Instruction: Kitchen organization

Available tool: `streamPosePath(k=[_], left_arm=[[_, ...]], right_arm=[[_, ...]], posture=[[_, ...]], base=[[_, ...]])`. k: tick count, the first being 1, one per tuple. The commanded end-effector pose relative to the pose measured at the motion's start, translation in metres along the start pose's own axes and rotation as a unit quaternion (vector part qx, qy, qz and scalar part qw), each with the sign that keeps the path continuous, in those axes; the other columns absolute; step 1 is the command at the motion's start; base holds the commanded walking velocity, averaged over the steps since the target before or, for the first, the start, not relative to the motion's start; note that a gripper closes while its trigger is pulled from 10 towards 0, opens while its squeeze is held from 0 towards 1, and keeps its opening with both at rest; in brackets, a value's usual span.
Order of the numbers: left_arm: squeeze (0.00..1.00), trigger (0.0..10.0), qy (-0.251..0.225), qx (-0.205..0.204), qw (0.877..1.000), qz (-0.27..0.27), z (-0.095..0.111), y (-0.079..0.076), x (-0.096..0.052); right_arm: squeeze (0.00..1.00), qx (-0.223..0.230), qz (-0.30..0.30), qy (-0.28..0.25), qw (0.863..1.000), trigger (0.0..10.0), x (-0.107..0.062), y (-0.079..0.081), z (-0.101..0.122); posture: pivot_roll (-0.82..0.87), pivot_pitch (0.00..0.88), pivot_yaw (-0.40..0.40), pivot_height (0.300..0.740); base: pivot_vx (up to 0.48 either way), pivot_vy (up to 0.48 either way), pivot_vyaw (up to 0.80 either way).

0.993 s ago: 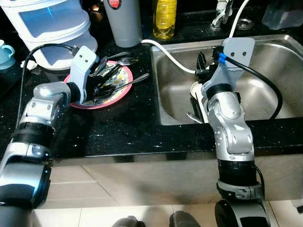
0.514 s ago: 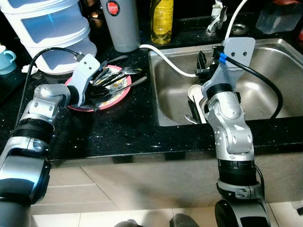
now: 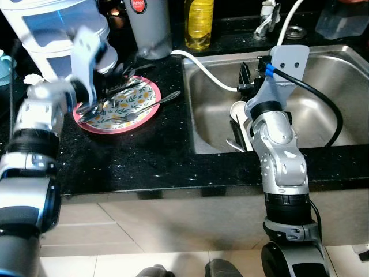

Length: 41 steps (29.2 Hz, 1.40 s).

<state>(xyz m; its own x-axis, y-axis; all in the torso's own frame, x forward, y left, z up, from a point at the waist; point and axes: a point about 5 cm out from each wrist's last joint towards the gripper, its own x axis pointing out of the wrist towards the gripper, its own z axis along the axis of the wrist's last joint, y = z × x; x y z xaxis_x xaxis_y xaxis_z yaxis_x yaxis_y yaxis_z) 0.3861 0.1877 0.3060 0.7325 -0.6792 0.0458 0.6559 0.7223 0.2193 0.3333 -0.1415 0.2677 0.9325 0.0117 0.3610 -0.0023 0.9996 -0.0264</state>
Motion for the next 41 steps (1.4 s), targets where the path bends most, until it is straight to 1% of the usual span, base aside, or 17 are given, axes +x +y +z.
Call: streamPosePath(k=[1, 3, 4, 6, 7, 8, 11, 13, 14, 17, 19, 24, 29, 36, 37, 38, 41], left_arm=[[0.0, 10.0, -0.013, -0.02, 1.0, -0.021, 0.001, -0.012, 0.013], [0.0, 10.0, -0.022, -0.034, 0.999, -0.03, 0.004, -0.02, 0.026], [0.0, 10.0, -0.022, -0.034, 0.999, -0.03, 0.004, -0.02, 0.026], [0.0, 10.0, -0.021, -0.055, 0.998, -0.034, 0.0, -0.033, 0.042], [0.0, 10.0, -0.021, -0.055, 0.998, -0.034, 0.0, -0.033, 0.042], [0.0, 10.0, -0.011, -0.084, 0.996, -0.032, -0.009, -0.049, 0.063], [0.0, 10.0, -0.001, -0.116, 0.993, -0.03, -0.018, -0.069, 0.082], [0.0, 10.0, -0.017, -0.135, 0.989, -0.059, -0.018, -0.089, 0.094], [0.0, 10.0, -0.017, -0.135, 0.989, -0.059, -0.018, -0.089, 0.094], [0.0, 10.0, -0.035, -0.164, 0.98, -0.103, -0.021, -0.114, 0.105], [0.0, 10.0, -0.031, -0.179, 0.977, -0.114, -0.025, -0.121, 0.109], [0.0, 10.0, -0.014, -0.197, 0.973, -0.117, -0.032, -0.128, 0.113], [0.0, 10.0, 0.018, -0.239, 0.966, -0.096, -0.043, -0.133, 0.117], [0.0, 10.0, 0.045, -0.228, 0.967, -0.101, -0.055, -0.148, 0.122], [0.89, 10.0, 0.034, -0.225, 0.966, -0.118, -0.053, -0.156, 0.125], [1.0, 10.0, 0.025, -0.227, 0.965, -0.125, -0.052, -0.158, 0.126], [1.0, 10.0, 0.003, -0.228, 0.963, -0.142, -0.047, -0.16, 0.126]], right_arm=[[0.0, 0.006, 0.011, 0.0, 1.0, 10.0, 0.001, 0.006, 0.0], [0.0, 0.006, 0.011, 0.001, 1.0, 10.0, 0.001, 0.006, -0.001], [0.0, 0.006, 0.011, 0.001, 1.0, 10.0, 0.001, 0.006, -0.001], [0.0, 0.005, 0.01, 0.003, 1.0, 10.0, 0.0, 0.006, -0.001], [0.0, 0.005, 0.01, 0.003, 1.0, 10.0, 0.0, 0.006, -0.001], [0.0, 0.003, 0.006, 0.003, 1.0, 10.0, -0.001, 0.005, -0.001], [0.0, 0.0, 0.001, 0.005, 1.0, 10.0, -0.003, 0.002, -0.001], [0.0, -0.003, -0.003, 0.007, 1.0, 10.0, -0.005, 0.0, -0.002], [0.0, -0.003, -0.003, 0.007, 1.0, 10.0, -0.005, 0.0, -0.002], [0.0, -0.007, -0.006, 0.008, 1.0, 10.0, -0.007, -0.002, -0.001], [0.0, -0.009, -0.008, 0.008, 1.0, 10.0, -0.007, -0.003, 0.0], [0.0, -0.016, -0.015, 0.012, 1.0, 10.0, -0.011, -0.008, 0.0], [0.0, -0.031, -0.035, 0.018, 0.999, 10.0, -0.015, -0.018, 0.0], [0.0, -0.049, -0.068, 0.027, 0.996, 10.0, -0.02, -0.032, 0.0], [0.0, -0.053, -0.079, 0.031, 0.995, 10.0, -0.021, -0.036, 0.0], [0.0, -0.054, -0.081, 0.031, 0.995, 10.0, -0.022, -0.036, 0.0], [0.0, -0.055, -0.084, 0.031, 0.994, 10.0, -0.022, -0.036, 0.001]], posture=[[0.0, 0.091, 0.074, 0.74], [0.0, 0.091, 0.074, 0.74], [0.0, 0.091, 0.074, 0.74], [-0.02, 0.1, 0.081, 0.74], [-0.02, 0.1, 0.081, 0.74], [-0.04, 0.109, 0.089, 0.74], [-0.04, 0.111, 0.091, 0.74], [-0.06, 0.121, 0.096, 0.74], [-0.06, 0.121, 0.096, 0.74], [-0.08, 0.128, 0.102, 0.74], [-0.09, 0.135, 0.105, 0.74], [-0.1, 0.162, 0.112, 0.74], [-0.12, 0.192, 0.118, 0.74], [-0.14, 0.216, 0.132, 0.74], [-0.14, 0.223, 0.136, 0.74], [-0.15, 0.223, 0.137, 0.74], [-0.15, 0.222, 0.138, 0.74]], base=[[0.0, 0.0, 0.0], [0.0, 0.0, 0.0], [0.0, 0.0, 0.0], [0.0, 0.0, 0.0], [0.0, 0.0, 0.0], [0.0, 0.0, 0.0], [0.0, 0.0, 0.0], [0.0, 0.0, 0.0], [0.0, 0.0, 0.0], [0.0, 0.0, 0.0], [0.0, 0.0, 0.0], [0.0, 0.0, 0.0], [0.0, 0.0, 0.0], [0.0, 0.0, 0.0], [0.0, 0.0, 0.0], [0.0, 0.0, 0.0], [0.0, 0.0, 0.0]])
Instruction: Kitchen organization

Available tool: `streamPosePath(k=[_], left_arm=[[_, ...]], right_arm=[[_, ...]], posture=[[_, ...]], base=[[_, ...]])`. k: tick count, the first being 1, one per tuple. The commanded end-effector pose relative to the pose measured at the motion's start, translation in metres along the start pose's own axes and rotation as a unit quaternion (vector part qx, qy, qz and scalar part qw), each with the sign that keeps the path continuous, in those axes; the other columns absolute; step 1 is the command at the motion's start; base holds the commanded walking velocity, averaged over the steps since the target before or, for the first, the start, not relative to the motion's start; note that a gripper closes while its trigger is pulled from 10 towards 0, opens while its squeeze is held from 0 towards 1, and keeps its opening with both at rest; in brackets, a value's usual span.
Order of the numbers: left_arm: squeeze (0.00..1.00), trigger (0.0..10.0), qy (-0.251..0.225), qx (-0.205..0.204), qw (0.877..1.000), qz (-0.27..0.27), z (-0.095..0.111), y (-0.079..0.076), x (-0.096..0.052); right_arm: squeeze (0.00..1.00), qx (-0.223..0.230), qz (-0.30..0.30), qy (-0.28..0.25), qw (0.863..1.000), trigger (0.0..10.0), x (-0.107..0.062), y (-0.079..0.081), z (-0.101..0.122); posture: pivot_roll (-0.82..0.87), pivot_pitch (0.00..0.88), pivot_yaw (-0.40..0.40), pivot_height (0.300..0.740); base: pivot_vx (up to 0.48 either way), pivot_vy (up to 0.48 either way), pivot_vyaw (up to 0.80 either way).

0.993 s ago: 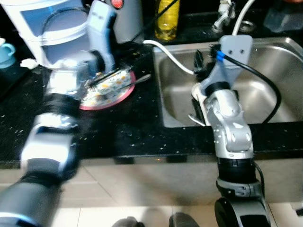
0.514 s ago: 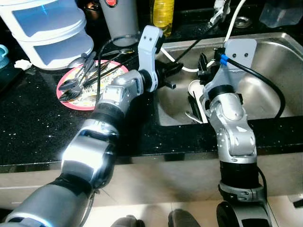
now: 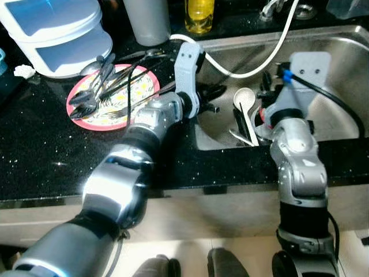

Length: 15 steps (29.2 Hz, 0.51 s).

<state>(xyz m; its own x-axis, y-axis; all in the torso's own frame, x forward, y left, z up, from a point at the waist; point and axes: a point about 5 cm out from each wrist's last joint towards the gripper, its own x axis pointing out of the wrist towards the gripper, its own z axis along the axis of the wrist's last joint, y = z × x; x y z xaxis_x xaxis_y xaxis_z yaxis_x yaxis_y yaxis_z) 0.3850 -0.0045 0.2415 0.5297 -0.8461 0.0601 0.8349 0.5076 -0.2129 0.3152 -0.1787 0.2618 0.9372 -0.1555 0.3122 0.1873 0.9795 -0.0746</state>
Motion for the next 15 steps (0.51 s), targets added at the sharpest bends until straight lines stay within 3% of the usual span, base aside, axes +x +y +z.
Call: streamPosePath(k=[1, 4, 9, 10, 12, 13, 15], left_arm=[[1.0, 10.0, 0.002, -0.011, 1.0, -0.02, -0.01, -0.004, 0.001], [1.0, 10.0, -0.016, -0.013, 0.999, -0.047, -0.005, -0.007, 0.0], [1.0, 10.0, -0.061, 0.054, 0.996, -0.048, 0.014, 0.0, -0.015], [0.89, 10.0, -0.063, 0.08, 0.994, -0.04, 0.017, 0.002, -0.02], [0.89, 10.0, -0.063, 0.098, 0.993, -0.034, 0.019, 0.002, -0.023], [0.0, 10.0, -0.065, 0.17, 0.983, -0.01, 0.032, 0.003, -0.039], [0.0, 10.0, -0.066, 0.189, 0.98, -0.001, 0.036, 0.002, -0.044]], right_arm=[[0.0, 0.0, -0.003, 0.001, 1.0, 10.0, -0.003, 0.0, 0.001], [0.0, 0.0, -0.005, 0.0, 1.0, 10.0, -0.003, -0.001, 0.001], [0.0, -0.002, 0.033, -0.033, 0.999, 10.0, 0.001, 0.005, 0.013], [0.0, -0.005, 0.044, -0.041, 0.998, 10.0, 0.001, 0.006, 0.017], [0.0, -0.007, 0.05, -0.045, 0.998, 10.0, 0.002, 0.007, 0.018], [0.0, -0.002, 0.071, -0.052, 0.996, 10.0, 0.004, 0.009, 0.024], [0.0, -0.001, 0.079, -0.053, 0.995, 10.0, 0.005, 0.01, 0.025]], posture=[[-0.15, 0.222, 0.138, 0.74], [-0.14, 0.219, 0.137, 0.74], [-0.12, 0.203, 0.137, 0.74], [-0.11, 0.195, 0.135, 0.74], [-0.11, 0.195, 0.135, 0.74], [-0.08, 0.179, 0.133, 0.74], [-0.08, 0.179, 0.133, 0.74]], base=[[0.0, 0.0, 0.0], [0.0, 0.0, 0.0], [0.0, 0.0, 0.0], [0.0, 0.0, 0.0], [0.0, 0.0, 0.0], [0.0, 0.0, 0.0], [0.0, 0.0, 0.0]])
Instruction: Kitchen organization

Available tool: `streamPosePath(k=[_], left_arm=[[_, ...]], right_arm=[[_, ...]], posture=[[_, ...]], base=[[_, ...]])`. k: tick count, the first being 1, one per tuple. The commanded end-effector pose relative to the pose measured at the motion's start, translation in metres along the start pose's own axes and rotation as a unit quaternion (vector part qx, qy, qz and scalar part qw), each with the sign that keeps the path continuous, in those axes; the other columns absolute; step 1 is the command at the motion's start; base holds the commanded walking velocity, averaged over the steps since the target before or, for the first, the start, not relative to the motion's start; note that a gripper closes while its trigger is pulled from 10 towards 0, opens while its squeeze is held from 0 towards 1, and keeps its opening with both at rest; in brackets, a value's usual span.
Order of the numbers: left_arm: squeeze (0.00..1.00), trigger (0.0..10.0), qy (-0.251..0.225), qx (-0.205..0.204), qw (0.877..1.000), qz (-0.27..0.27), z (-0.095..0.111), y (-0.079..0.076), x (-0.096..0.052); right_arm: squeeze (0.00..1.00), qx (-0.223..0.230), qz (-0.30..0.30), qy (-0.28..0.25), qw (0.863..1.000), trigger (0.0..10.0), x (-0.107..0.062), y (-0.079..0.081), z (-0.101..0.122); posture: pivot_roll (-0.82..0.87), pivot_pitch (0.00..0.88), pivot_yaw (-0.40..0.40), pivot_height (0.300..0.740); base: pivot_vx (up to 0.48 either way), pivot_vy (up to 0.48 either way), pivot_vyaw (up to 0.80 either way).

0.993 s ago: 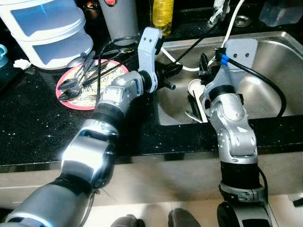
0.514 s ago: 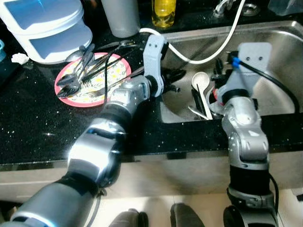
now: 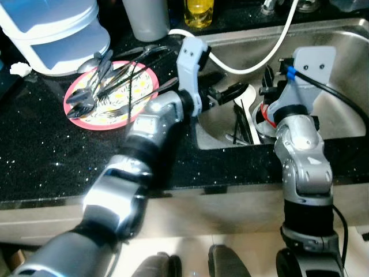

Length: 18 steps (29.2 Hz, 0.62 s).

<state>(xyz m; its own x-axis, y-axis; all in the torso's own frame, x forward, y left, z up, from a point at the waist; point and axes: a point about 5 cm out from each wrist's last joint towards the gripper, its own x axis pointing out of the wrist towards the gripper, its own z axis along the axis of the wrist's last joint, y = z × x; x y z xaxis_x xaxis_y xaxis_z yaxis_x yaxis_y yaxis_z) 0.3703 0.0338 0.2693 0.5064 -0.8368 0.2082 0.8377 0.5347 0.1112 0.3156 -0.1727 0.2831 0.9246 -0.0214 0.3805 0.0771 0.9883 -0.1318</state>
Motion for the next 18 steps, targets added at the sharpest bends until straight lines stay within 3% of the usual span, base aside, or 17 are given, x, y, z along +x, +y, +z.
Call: streamPosePath(k=[1, 4, 7, 8, 9, 10, 12, 13, 18], left_arm=[[0.0, 10.0, 0.016, 0.05, 0.998, 0.031, 0.015, 0.009, -0.018], [0.0, 10.0, 0.018, 0.058, 0.997, 0.055, 0.023, 0.016, -0.029], [0.0, 10.0, 0.035, 0.079, 0.987, 0.135, 0.044, 0.04, -0.078], [0.0, 10.0, 0.035, 0.079, 0.987, 0.135, 0.044, 0.04, -0.078], [0.0, 10.0, 0.048, 0.087, 0.983, 0.152, 0.049, 0.046, -0.096], [0.0, 10.0, 0.048, 0.087, 0.983, 0.152, 0.049, 0.046, -0.096], [0.0, 10.0, 0.064, 0.092, 0.98, 0.167, 0.055, 0.05, -0.117], [0.0, 10.0, 0.093, 0.103, 0.973, 0.184, 0.058, 0.058, -0.137], [0.0, 10.0, 0.142, 0.13, 0.957, 0.219, 0.067, 0.07, -0.165]], right_arm=[[0.0, 0.011, 0.048, -0.023, 0.999, 10.0, 0.003, 0.011, 0.012], [0.0, 0.016, 0.075, -0.032, 0.997, 10.0, 0.006, 0.016, 0.017], [0.0, 0.036, 0.163, -0.039, 0.985, 10.0, 0.011, 0.038, 0.022], [0.0, 0.036, 0.163, -0.039, 0.985, 10.0, 0.011, 0.038, 0.022], [0.0, 0.035, 0.204, -0.03, 0.978, 10.0, 0.012, 0.052, 0.02], [0.0, 0.035, 0.204, -0.03, 0.978, 10.0, 0.012, 0.052, 0.02], [0.0, 0.031, 0.256, -0.022, 0.966, 10.0, 0.014, 0.069, 0.017], [0.0, 0.036, 0.294, -0.015, 0.955, 10.0, 0.02, 0.088, 0.018], [0.0, 0.054, 0.349, -0.018, 0.935, 10.0, 0.028, 0.118, 0.026]], posture=[[-0.06, 0.163, 0.127, 0.74], [-0.05, 0.152, 0.121, 0.74], [-0.01, 0.121, 0.099, 0.74], [-0.01, 0.121, 0.099, 0.74], [0.01, 0.11, 0.089, 0.74], [0.01, 0.11, 0.089, 0.74], [0.02, 0.104, 0.084, 0.74], [0.04, 0.098, 0.07, 0.74], [0.07, 0.097, 0.047, 0.74]], base=[[0.0, 0.0, 0.0], [0.0, 0.0, 0.0], [0.0, 0.0, 0.0], [0.0, 0.0, 0.0], [0.0, 0.0, 0.0], [0.0, 0.0, 0.0], [0.0, 0.0, 0.0], [0.0, 0.0, 0.0], [0.0, 0.0, 0.0]])
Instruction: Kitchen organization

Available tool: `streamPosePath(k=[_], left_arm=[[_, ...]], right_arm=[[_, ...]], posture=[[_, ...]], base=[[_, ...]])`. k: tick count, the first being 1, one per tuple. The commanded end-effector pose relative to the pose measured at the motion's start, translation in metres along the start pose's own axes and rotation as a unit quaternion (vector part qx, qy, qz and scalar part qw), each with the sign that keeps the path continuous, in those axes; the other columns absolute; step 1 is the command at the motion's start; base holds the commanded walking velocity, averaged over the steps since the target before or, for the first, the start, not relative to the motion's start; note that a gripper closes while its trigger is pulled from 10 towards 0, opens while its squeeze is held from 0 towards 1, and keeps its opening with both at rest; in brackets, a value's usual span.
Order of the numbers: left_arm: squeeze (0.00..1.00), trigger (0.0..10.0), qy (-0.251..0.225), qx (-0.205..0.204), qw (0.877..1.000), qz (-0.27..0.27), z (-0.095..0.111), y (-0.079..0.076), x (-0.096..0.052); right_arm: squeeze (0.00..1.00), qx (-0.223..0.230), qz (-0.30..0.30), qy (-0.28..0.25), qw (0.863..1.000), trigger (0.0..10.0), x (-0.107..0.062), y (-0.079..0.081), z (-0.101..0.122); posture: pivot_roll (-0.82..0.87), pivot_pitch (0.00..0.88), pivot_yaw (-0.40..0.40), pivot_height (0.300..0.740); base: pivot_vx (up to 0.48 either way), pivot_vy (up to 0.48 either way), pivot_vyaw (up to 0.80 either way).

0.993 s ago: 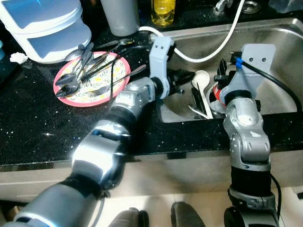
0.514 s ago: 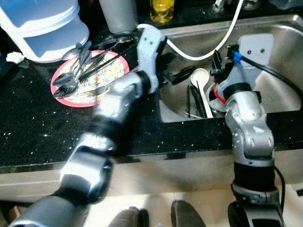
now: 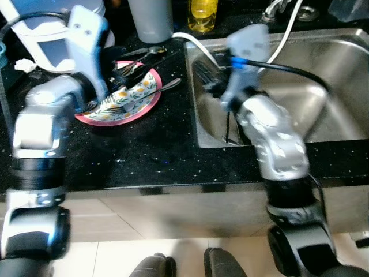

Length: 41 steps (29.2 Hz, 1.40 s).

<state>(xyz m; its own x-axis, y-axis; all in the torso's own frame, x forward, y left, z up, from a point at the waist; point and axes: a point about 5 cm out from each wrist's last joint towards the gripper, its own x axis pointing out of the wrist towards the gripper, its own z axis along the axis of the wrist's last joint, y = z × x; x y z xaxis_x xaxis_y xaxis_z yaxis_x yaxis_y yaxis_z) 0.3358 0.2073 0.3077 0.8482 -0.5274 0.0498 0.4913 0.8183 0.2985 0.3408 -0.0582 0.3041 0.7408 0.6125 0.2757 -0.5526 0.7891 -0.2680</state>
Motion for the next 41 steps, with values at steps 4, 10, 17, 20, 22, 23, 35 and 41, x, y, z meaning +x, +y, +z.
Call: streamPosePath(k=[4, 10, 17, 20, 22, 23, 35, 41], left_arm=[[0.0, 10.0, 0.051, -0.017, 0.998, -0.014, -0.01, 0.019, -0.026], [0.0, 10.0, 0.107, -0.056, 0.992, -0.047, -0.042, 0.022, -0.019], [0.0, 10.0, 0.167, -0.025, 0.982, 0.082, -0.056, 0.047, -0.016], [0.0, 10.0, 0.176, -0.022, 0.979, 0.098, -0.058, 0.05, -0.017], [0.0, 10.0, 0.183, -0.034, 0.979, 0.086, -0.064, 0.047, -0.018], [0.0, 10.0, 0.184, -0.038, 0.979, 0.08, -0.065, 0.046, -0.018], [0.0, 10.0, 0.2, -0.025, 0.975, 0.094, -0.075, 0.041, -0.016], [0.0, 1.5, 0.197, -0.047, 0.976, 0.086, -0.079, 0.032, -0.013]], right_arm=[[0.0, 0.021, 0.073, 0.0, 0.997, 10.0, 0.02, 0.028, -0.002], [0.0, 0.015, 0.086, 0.005, 0.996, 10.0, 0.03, 0.033, -0.005], [0.0, 0.018, 0.076, 0.0, 0.997, 10.0, 0.032, 0.027, -0.004], [0.0, 0.02, 0.069, -0.004, 0.997, 10.0, 0.032, 0.024, -0.004], [0.0, 0.022, 0.059, -0.008, 0.998, 10.0, 0.032, 0.021, -0.004], [0.0, 0.023, 0.058, -0.01, 0.998, 10.0, 0.032, 0.021, -0.003], [0.0, 0.026, 0.048, -0.02, 0.998, 10.0, 0.032, 0.02, -0.002], [0.0, 0.029, 0.044, -0.022, 0.998, 10.0, 0.031, 0.02, -0.004]], posture=[[0.09, 0.101, 0.04, 0.74], [0.09, 0.111, 0.044, 0.74], [0.07, 0.124, 0.056, 0.74], [0.07, 0.126, 0.054, 0.74], [0.07, 0.128, 0.053, 0.74], [0.07, 0.128, 0.053, 0.74], [0.07, 0.113, 0.052, 0.74], [0.06, 0.111, 0.049, 0.74]], base=[[0.0, 0.0, 0.0], [0.0, 0.0, 0.0], [0.0, 0.0, 0.0], [0.0, 0.0, 0.0], [0.0, 0.0, 0.0], [0.0, 0.0, 0.0], [0.0, 0.0, 0.0], [0.0, 0.0, 0.0]])
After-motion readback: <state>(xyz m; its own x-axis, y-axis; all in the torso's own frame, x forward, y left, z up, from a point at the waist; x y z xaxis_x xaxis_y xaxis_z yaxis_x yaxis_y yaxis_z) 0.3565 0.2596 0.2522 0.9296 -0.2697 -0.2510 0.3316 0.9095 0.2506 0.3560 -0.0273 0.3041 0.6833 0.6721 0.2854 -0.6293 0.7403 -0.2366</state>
